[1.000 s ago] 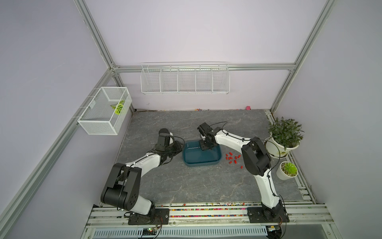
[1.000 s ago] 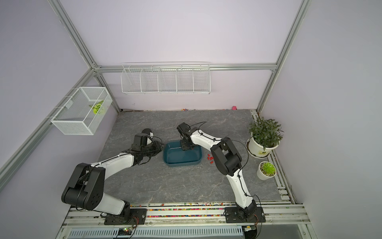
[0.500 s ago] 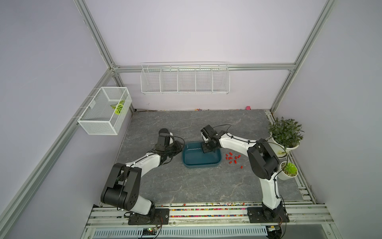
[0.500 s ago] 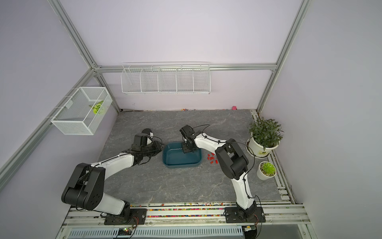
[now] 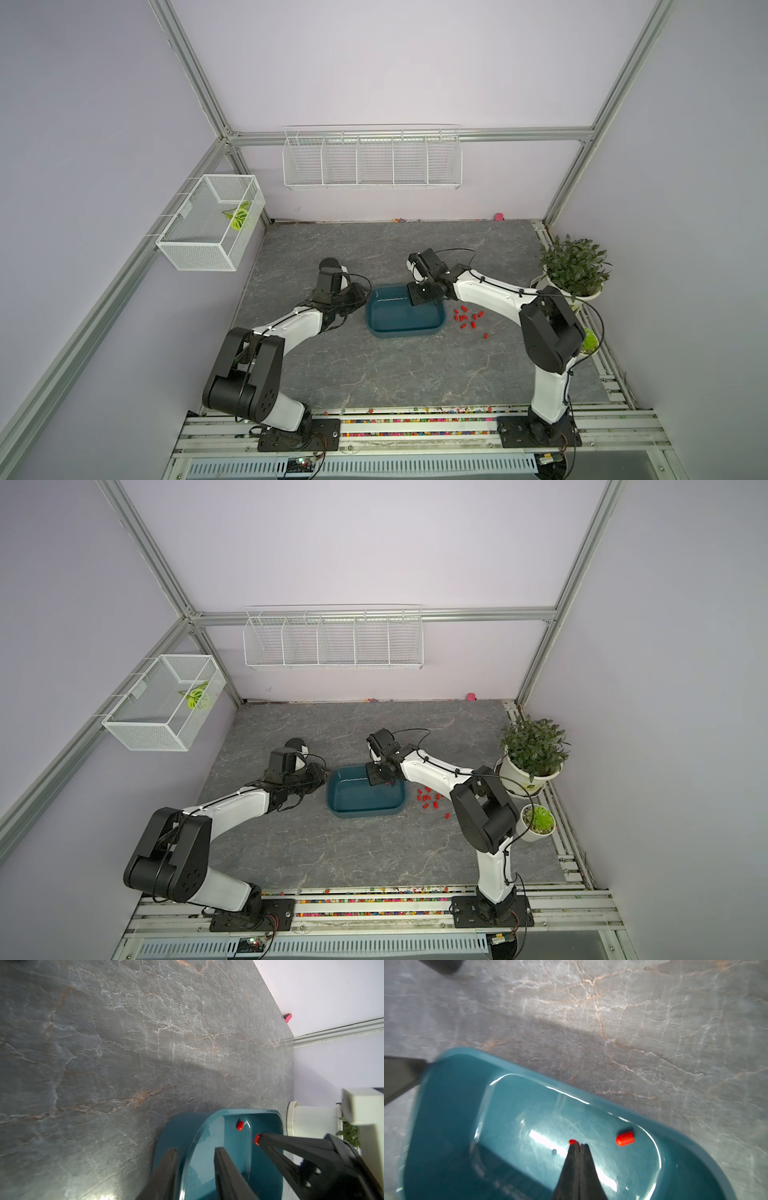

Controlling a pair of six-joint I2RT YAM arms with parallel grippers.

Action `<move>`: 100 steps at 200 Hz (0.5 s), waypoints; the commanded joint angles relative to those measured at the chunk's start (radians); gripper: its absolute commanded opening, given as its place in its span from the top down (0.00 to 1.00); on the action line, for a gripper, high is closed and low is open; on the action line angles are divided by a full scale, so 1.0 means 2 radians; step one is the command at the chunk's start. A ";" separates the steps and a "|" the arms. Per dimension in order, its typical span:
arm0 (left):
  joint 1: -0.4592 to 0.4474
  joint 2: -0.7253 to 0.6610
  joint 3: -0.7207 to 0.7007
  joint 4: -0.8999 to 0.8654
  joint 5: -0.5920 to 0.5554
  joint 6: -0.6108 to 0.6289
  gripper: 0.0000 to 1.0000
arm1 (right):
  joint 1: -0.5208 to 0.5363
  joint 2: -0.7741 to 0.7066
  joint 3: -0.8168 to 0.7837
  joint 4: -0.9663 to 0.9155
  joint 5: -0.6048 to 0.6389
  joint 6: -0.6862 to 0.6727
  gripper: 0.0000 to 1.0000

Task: Take the screw protection sleeves out of the storage box
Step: Pick up the screw protection sleeve from the storage box.

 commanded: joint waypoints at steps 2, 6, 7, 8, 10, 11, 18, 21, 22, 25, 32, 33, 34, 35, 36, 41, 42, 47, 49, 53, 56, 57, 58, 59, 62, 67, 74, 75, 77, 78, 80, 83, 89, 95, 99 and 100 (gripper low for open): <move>-0.002 0.004 0.016 0.002 0.002 0.007 0.63 | 0.000 -0.045 -0.021 0.007 -0.009 0.008 0.98; -0.002 0.004 0.016 0.002 0.002 0.007 0.63 | 0.000 -0.051 -0.025 0.006 -0.009 0.008 0.98; -0.002 0.005 0.016 0.002 0.002 0.007 0.63 | 0.000 -0.052 -0.025 0.006 -0.009 0.008 0.98; -0.002 0.005 0.016 0.002 0.002 0.007 0.63 | 0.000 -0.053 -0.026 0.006 -0.008 0.008 0.98; -0.001 0.005 0.016 0.002 0.001 0.007 0.63 | 0.000 -0.056 -0.027 0.005 -0.009 0.008 0.98; -0.001 0.004 0.016 0.002 0.001 0.007 0.63 | 0.000 -0.058 -0.028 0.004 -0.008 0.008 0.98; -0.002 0.005 0.016 0.001 0.002 0.007 0.63 | 0.000 -0.068 -0.032 0.002 -0.006 0.007 0.98; -0.002 0.005 0.017 0.001 0.002 0.007 0.63 | 0.000 -0.071 -0.034 -0.001 -0.005 0.007 0.98; -0.002 0.005 0.017 0.001 0.002 0.008 0.63 | 0.000 -0.073 -0.034 -0.001 -0.005 0.007 0.98; -0.002 0.005 0.017 0.001 0.002 0.008 0.63 | 0.000 -0.077 -0.036 -0.003 -0.004 0.006 0.98; -0.002 0.005 0.017 0.001 0.002 0.008 0.63 | 0.000 -0.086 -0.038 -0.008 0.000 0.005 0.98; -0.002 0.006 0.017 0.000 0.002 0.007 0.63 | 0.000 -0.087 -0.039 -0.008 0.001 0.005 0.98; -0.002 0.006 0.017 0.000 0.002 0.007 0.63 | 0.000 -0.089 -0.039 -0.009 0.001 0.005 0.98; -0.002 0.006 0.017 0.000 0.002 0.007 0.63 | 0.000 -0.090 -0.040 -0.009 0.002 0.004 0.98; -0.002 0.006 0.017 0.000 0.002 0.007 0.63 | 0.000 -0.092 -0.040 -0.010 0.003 0.004 0.98; -0.002 0.006 0.017 0.000 0.002 0.007 0.63 | 0.000 -0.097 -0.041 -0.014 0.005 0.002 0.98; -0.002 0.006 0.017 0.000 0.002 0.007 0.63 | 0.000 -0.098 -0.042 -0.015 0.006 0.002 0.98; -0.001 0.006 0.017 0.000 0.002 0.008 0.63 | 0.000 -0.105 -0.042 -0.020 0.009 -0.001 0.98; -0.002 0.006 0.017 0.000 0.002 0.008 0.63 | -0.001 -0.106 -0.043 -0.023 0.011 -0.003 0.98; -0.001 0.006 0.018 0.001 0.002 0.008 0.63 | -0.001 -0.109 -0.043 -0.028 0.015 -0.005 0.98; -0.002 0.007 0.018 0.000 0.003 0.008 0.63 | -0.001 -0.113 -0.043 -0.032 0.019 -0.007 0.98; -0.002 0.006 0.018 0.000 0.003 0.008 0.63 | -0.001 -0.113 -0.043 -0.033 0.020 -0.008 0.98; -0.002 0.006 0.018 0.000 0.003 0.008 0.63 | -0.001 -0.114 -0.043 -0.035 0.021 -0.008 0.98; -0.001 0.007 0.018 0.000 0.003 0.008 0.63 | -0.002 -0.116 -0.044 -0.035 0.022 -0.009 0.98; -0.002 0.007 0.018 0.000 0.003 0.008 0.63 | -0.002 -0.119 -0.044 -0.038 0.025 -0.010 0.97; -0.001 0.007 0.018 0.000 0.003 0.008 0.63 | -0.004 -0.124 -0.045 -0.043 0.028 -0.012 0.97; -0.002 0.008 0.019 0.000 0.003 0.008 0.63 | -0.007 -0.131 -0.049 -0.046 0.031 -0.015 0.97; -0.002 0.008 0.019 0.001 0.004 0.008 0.63 | -0.007 -0.132 -0.050 -0.047 0.031 -0.015 0.97; -0.002 0.008 0.019 0.000 0.003 0.008 0.63 | -0.008 -0.134 -0.052 -0.048 0.031 -0.016 0.97; -0.002 0.008 0.019 0.000 0.003 0.008 0.63 | -0.009 -0.136 -0.052 -0.048 0.031 -0.016 0.97; -0.002 0.008 0.019 0.000 0.004 0.008 0.63 | -0.010 -0.138 -0.053 -0.049 0.031 -0.016 0.97; -0.002 0.009 0.018 0.000 0.004 0.008 0.63 | -0.011 -0.141 -0.056 -0.050 0.031 -0.017 0.97; -0.002 0.009 0.019 0.000 0.004 0.008 0.63 | -0.015 -0.149 -0.061 -0.050 0.031 -0.016 0.97; -0.002 0.009 0.019 0.000 0.004 0.008 0.63 | -0.020 -0.156 -0.067 -0.050 0.031 -0.017 0.97; -0.001 0.009 0.019 0.001 0.003 0.008 0.63 | -0.023 -0.161 -0.071 -0.050 0.031 -0.017 0.97; -0.002 0.009 0.019 0.000 0.003 0.008 0.63 | -0.024 -0.162 -0.072 -0.050 0.031 -0.017 0.97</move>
